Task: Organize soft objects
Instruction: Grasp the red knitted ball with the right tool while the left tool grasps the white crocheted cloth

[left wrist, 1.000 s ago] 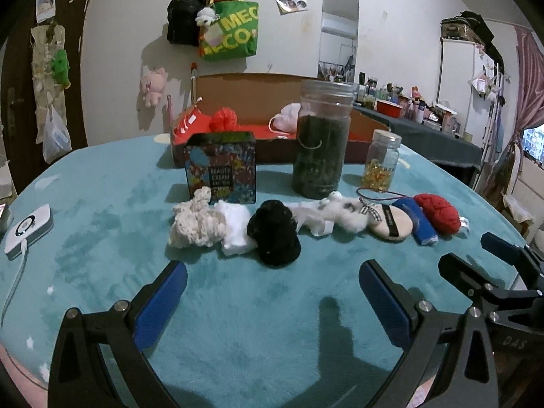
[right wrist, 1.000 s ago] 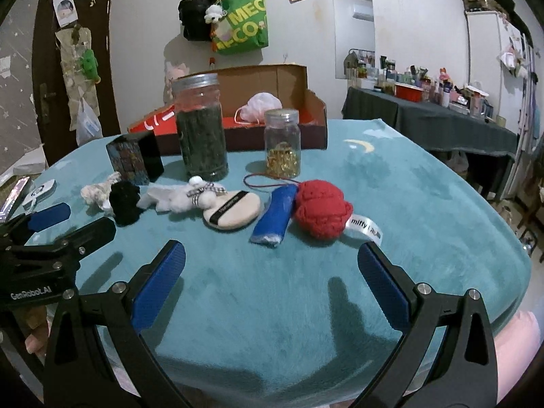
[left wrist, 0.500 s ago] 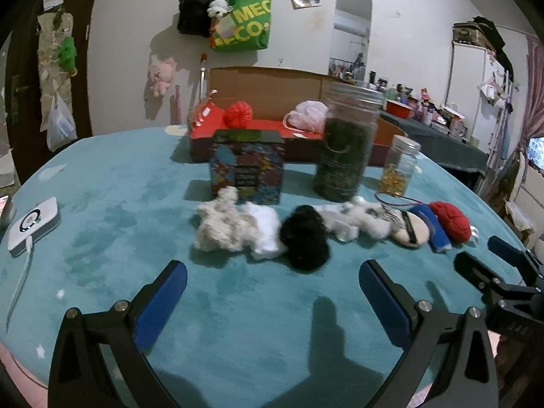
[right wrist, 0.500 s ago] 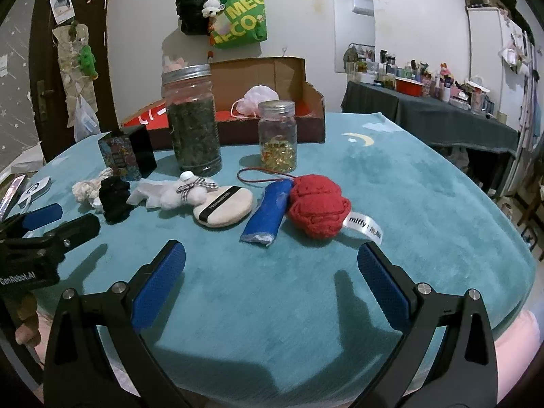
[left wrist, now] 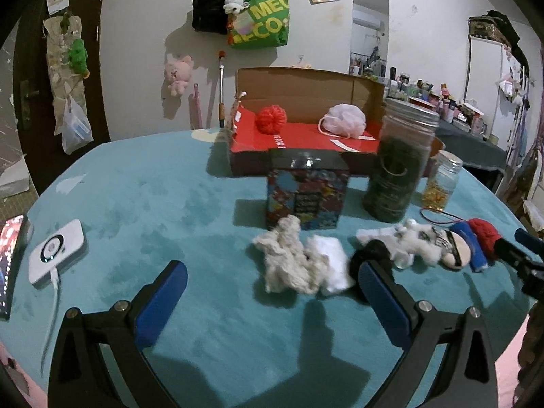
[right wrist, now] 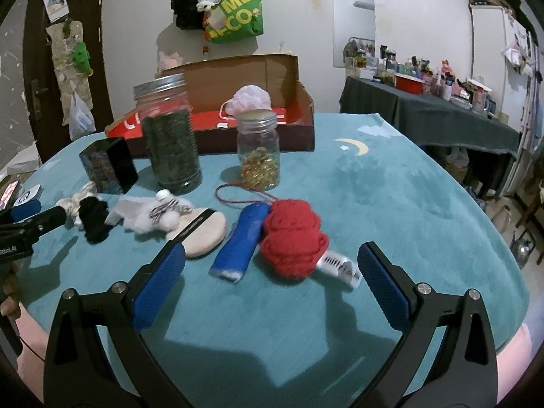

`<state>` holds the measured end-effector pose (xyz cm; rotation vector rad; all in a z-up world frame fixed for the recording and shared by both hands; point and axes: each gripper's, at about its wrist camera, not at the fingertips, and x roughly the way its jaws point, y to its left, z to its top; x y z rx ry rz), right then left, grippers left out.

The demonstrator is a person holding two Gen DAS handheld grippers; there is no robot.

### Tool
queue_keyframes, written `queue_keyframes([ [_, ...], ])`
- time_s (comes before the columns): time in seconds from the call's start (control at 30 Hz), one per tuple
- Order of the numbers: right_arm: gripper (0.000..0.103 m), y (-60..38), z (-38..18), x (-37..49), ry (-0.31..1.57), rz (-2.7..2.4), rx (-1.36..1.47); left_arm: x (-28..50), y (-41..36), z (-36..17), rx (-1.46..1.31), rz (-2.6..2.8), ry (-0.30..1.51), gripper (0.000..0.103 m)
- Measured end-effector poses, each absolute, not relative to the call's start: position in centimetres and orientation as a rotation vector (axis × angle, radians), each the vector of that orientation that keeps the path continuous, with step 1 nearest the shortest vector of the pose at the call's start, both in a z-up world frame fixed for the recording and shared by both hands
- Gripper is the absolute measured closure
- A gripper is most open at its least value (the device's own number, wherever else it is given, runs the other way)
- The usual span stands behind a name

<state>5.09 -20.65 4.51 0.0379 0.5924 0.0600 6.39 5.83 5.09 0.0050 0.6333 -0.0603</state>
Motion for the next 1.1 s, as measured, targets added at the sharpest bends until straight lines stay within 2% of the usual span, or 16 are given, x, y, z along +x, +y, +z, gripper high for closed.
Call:
queue_keyframes([
  [0.1,0.000,-21.4,4.8,5.9,0.603,0.054,0.048,7.2,6.2,5.1,0.002,-0.065,0.653,0.000],
  [0.23,0.000,-22.1,4.8,6.8,0.622,0.041,0.054,8.2,6.5,4.4,0.011,-0.080,0.699,0.009],
  [0.3,0.001,-22.4,4.7,7.0,0.629,0.044,0.064,8.7,6.8,4.1,-0.005,-0.101,0.730,0.019],
  [0.4,0.012,-22.9,4.2,7.6,0.657,0.051,0.080,9.1,7.2,3.6,-0.070,-0.189,0.774,0.039],
  [0.47,0.026,-23.2,3.7,8.1,0.693,0.071,0.101,9.2,7.3,3.6,-0.091,-0.252,0.782,0.064],
  [0.53,0.056,-23.8,2.9,8.7,0.746,0.128,0.167,8.9,7.1,3.7,-0.086,-0.271,0.780,0.065],
  [0.6,0.066,-24.4,2.6,8.8,0.760,0.180,0.240,8.5,6.9,3.8,-0.064,-0.266,0.766,0.068],
  [1.1,0.068,-23.0,8.8,6.0,0.531,0.228,0.213,5.5,4.2,9.3,-0.020,-0.320,0.591,0.069],
])
